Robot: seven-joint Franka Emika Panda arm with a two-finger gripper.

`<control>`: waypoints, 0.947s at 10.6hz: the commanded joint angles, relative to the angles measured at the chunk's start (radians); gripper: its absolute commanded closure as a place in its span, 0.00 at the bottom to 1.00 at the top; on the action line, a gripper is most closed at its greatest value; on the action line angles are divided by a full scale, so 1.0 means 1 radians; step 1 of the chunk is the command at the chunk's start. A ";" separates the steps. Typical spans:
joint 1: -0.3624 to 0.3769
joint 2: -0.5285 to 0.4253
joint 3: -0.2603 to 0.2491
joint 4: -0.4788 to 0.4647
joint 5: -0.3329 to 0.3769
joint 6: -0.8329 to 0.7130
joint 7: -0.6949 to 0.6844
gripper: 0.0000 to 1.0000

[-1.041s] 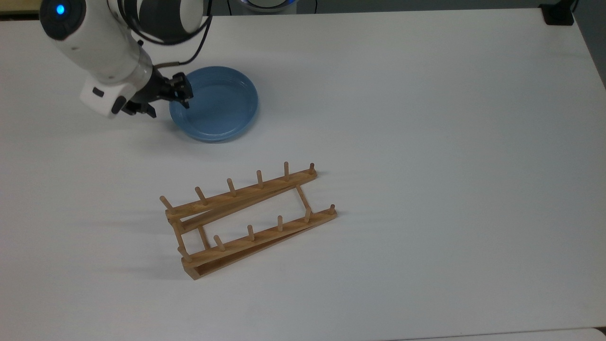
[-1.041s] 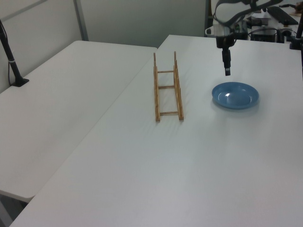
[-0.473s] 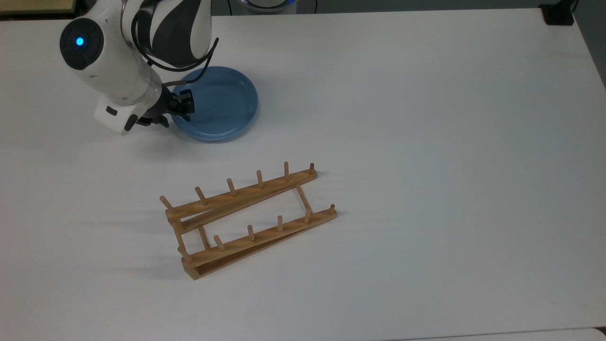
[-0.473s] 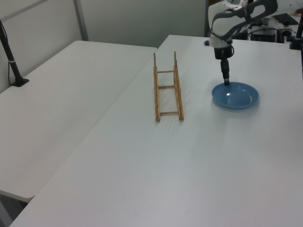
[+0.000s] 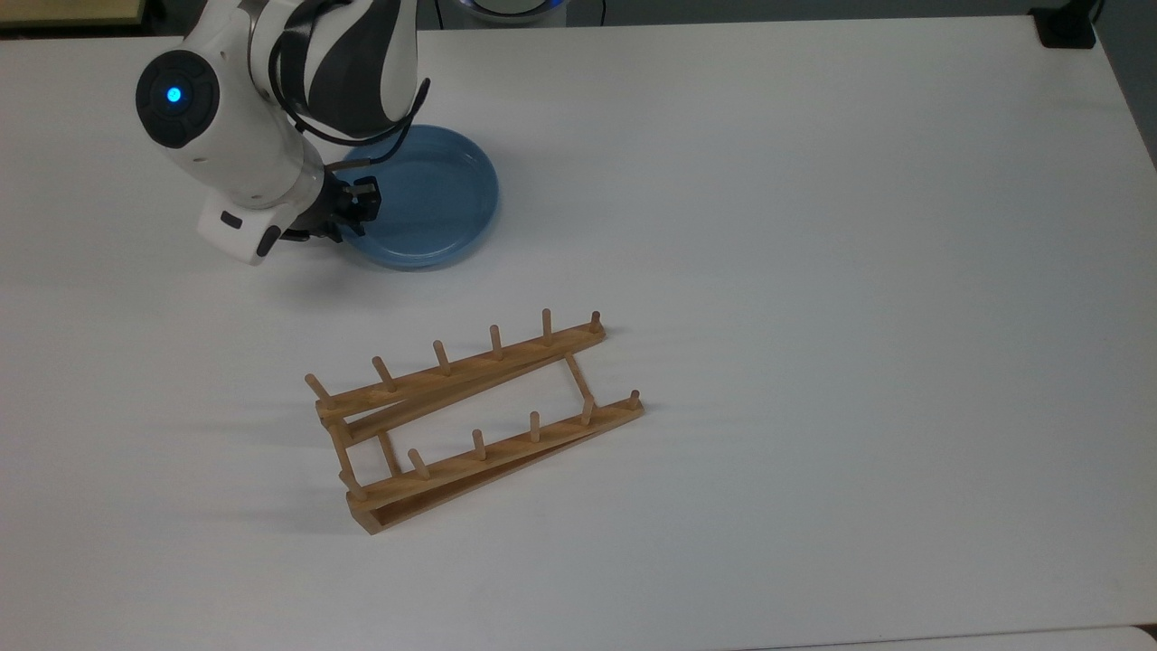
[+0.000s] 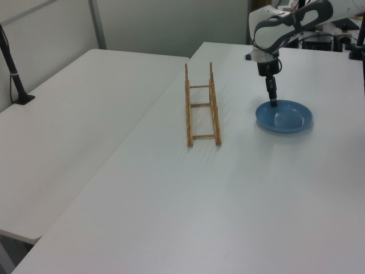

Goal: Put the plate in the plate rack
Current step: 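Close the gripper on the blue plate's rim and tilt it up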

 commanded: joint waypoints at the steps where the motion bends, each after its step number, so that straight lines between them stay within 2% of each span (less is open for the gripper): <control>1: 0.022 -0.026 -0.014 -0.013 -0.016 0.015 -0.014 1.00; 4: 0.019 -0.063 -0.020 0.029 -0.015 -0.020 -0.029 1.00; 7: 0.027 -0.149 -0.020 0.145 -0.002 -0.099 -0.007 1.00; 9: 0.092 -0.201 -0.024 0.216 -0.019 -0.093 0.085 1.00; 10: 0.132 -0.213 -0.024 0.246 -0.066 -0.090 0.155 1.00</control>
